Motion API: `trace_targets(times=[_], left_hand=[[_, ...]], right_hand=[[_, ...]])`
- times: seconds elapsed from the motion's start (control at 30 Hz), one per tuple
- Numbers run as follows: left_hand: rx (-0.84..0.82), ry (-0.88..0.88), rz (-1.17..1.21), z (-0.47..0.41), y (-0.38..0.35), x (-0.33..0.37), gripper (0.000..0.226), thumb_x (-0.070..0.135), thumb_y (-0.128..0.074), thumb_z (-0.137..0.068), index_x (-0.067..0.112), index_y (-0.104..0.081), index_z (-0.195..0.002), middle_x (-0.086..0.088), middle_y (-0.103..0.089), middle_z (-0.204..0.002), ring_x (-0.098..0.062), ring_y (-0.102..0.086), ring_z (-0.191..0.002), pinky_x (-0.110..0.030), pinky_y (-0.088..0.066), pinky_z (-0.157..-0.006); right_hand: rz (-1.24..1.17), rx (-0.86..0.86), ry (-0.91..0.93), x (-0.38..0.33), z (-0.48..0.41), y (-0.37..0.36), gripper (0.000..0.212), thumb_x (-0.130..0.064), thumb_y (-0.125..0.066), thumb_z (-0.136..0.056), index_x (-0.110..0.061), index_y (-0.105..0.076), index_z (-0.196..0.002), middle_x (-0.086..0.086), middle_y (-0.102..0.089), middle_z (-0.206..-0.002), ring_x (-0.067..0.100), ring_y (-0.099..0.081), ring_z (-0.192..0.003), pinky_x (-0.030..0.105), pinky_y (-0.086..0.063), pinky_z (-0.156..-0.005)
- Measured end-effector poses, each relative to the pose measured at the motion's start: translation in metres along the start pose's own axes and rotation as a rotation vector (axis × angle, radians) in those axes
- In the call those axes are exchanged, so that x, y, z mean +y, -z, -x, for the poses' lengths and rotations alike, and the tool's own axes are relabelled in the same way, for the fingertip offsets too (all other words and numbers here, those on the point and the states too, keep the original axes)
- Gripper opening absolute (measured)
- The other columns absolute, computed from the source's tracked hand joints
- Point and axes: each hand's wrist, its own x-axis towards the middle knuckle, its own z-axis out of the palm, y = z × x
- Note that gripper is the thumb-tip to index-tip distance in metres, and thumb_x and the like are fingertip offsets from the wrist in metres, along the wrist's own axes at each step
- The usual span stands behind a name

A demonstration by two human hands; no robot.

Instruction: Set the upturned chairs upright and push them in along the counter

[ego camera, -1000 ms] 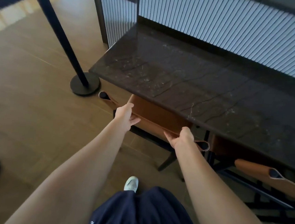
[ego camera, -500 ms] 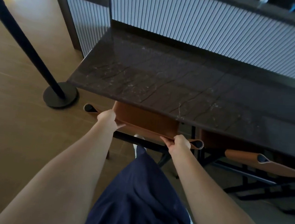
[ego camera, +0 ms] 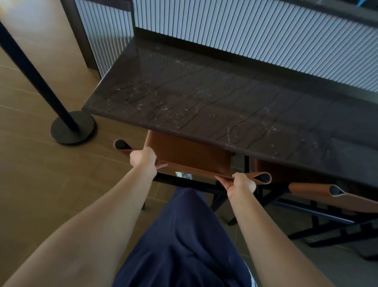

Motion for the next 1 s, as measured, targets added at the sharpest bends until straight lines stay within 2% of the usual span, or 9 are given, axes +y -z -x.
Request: trace_targets(times=[0.1, 0.27, 0.37, 0.47, 0.53, 0.63, 0.77, 0.93, 1.0], left_hand=[[-0.025, -0.015, -0.007, 0.004, -0.005, -0.006, 0.034, -0.014, -0.041, -0.091, 0.001, -0.052, -0.119, -0.016, -0.049, -0.108, -0.037, -0.058, -0.085, -0.048, -0.060, -0.071], [-0.067, -0.028, -0.043, 0.010, -0.023, -0.013, 0.042, -0.013, -0.040, -0.092, -0.001, -0.047, -0.132, -0.016, -0.052, -0.112, -0.029, -0.058, -0.064, -0.045, -0.060, -0.074], [-0.072, -0.038, -0.036, 0.009, -0.033, -0.018, 0.042, -0.013, -0.039, -0.091, -0.001, -0.047, -0.131, -0.018, -0.055, -0.115, -0.027, -0.061, -0.069, -0.043, -0.061, -0.071], [-0.056, -0.037, -0.012, 0.007, -0.039, -0.018, 0.041, -0.013, -0.040, -0.092, 0.000, -0.048, -0.130, -0.016, -0.054, -0.105, -0.028, -0.062, -0.073, -0.043, -0.061, -0.069], [-0.055, -0.036, -0.010, 0.005, -0.040, -0.014, 0.040, -0.013, -0.039, -0.092, 0.000, -0.048, -0.129, -0.015, -0.051, -0.099, -0.028, -0.062, -0.070, -0.043, -0.061, -0.070], [-0.056, -0.029, -0.030, 0.001, -0.042, -0.006, 0.042, -0.014, -0.041, -0.091, 0.003, -0.048, -0.129, -0.016, -0.051, -0.104, -0.030, -0.061, -0.073, -0.043, -0.060, -0.072], [-0.064, -0.020, -0.030, 0.003, -0.045, -0.003, 0.043, -0.015, -0.041, -0.091, 0.001, -0.047, -0.131, -0.015, -0.048, -0.095, -0.030, -0.059, -0.071, -0.042, -0.059, -0.077], [-0.069, -0.016, -0.008, 0.004, -0.045, -0.002, 0.045, -0.015, -0.042, -0.092, 0.003, -0.045, -0.134, -0.015, -0.046, -0.108, -0.027, -0.055, -0.067, -0.044, -0.059, -0.079], [-0.082, -0.008, -0.001, 0.003, -0.043, -0.002, 0.044, -0.013, -0.045, -0.092, 0.004, -0.045, -0.133, -0.016, -0.049, -0.111, -0.027, -0.057, -0.067, -0.043, -0.060, -0.078]], right_hand=[[-0.001, 0.005, 0.010, -0.004, -0.004, 0.005, 0.046, 0.016, -0.039, -0.094, -0.001, -0.041, -0.137, 0.023, -0.047, -0.113, 0.049, -0.055, -0.110, 0.059, -0.054, -0.085], [0.006, 0.013, -0.007, -0.021, -0.017, 0.015, 0.043, 0.013, -0.039, -0.096, -0.002, -0.041, -0.136, 0.028, -0.047, -0.129, 0.051, -0.051, -0.120, 0.060, -0.052, -0.088], [0.038, 0.001, -0.020, -0.030, -0.027, 0.019, 0.039, 0.013, -0.041, -0.096, -0.003, -0.043, -0.132, 0.029, -0.047, -0.133, 0.051, -0.051, -0.121, 0.058, -0.054, -0.086], [0.020, -0.024, -0.024, -0.034, -0.036, 0.018, 0.036, 0.013, -0.042, -0.096, -0.003, -0.044, -0.128, 0.027, -0.050, -0.125, 0.050, -0.052, -0.120, 0.058, -0.054, -0.084], [-0.002, -0.044, -0.023, -0.032, -0.040, 0.015, 0.039, 0.013, -0.042, -0.096, -0.004, -0.042, -0.131, 0.026, -0.047, -0.116, 0.051, -0.051, -0.121, 0.059, -0.052, -0.088], [-0.011, -0.064, -0.031, -0.029, -0.042, 0.010, 0.041, 0.013, -0.041, -0.097, -0.001, -0.039, -0.135, 0.027, -0.046, -0.114, 0.050, -0.052, -0.119, 0.059, -0.051, -0.089], [-0.034, -0.081, -0.049, -0.030, -0.045, 0.010, 0.029, 0.010, -0.044, -0.098, -0.004, -0.044, -0.123, 0.027, -0.049, -0.113, 0.048, -0.054, -0.117, 0.056, -0.053, -0.085], [-0.034, -0.108, -0.076, -0.031, -0.047, 0.010, 0.032, 0.002, -0.049, -0.098, -0.003, -0.044, -0.129, 0.027, -0.054, -0.121, 0.042, -0.060, -0.104, 0.053, -0.056, -0.080], [-0.046, -0.134, -0.088, -0.031, -0.047, 0.011, 0.023, 0.000, -0.048, -0.099, -0.001, -0.047, -0.123, 0.028, -0.055, -0.123, 0.041, -0.060, -0.101, 0.052, -0.055, -0.084]])
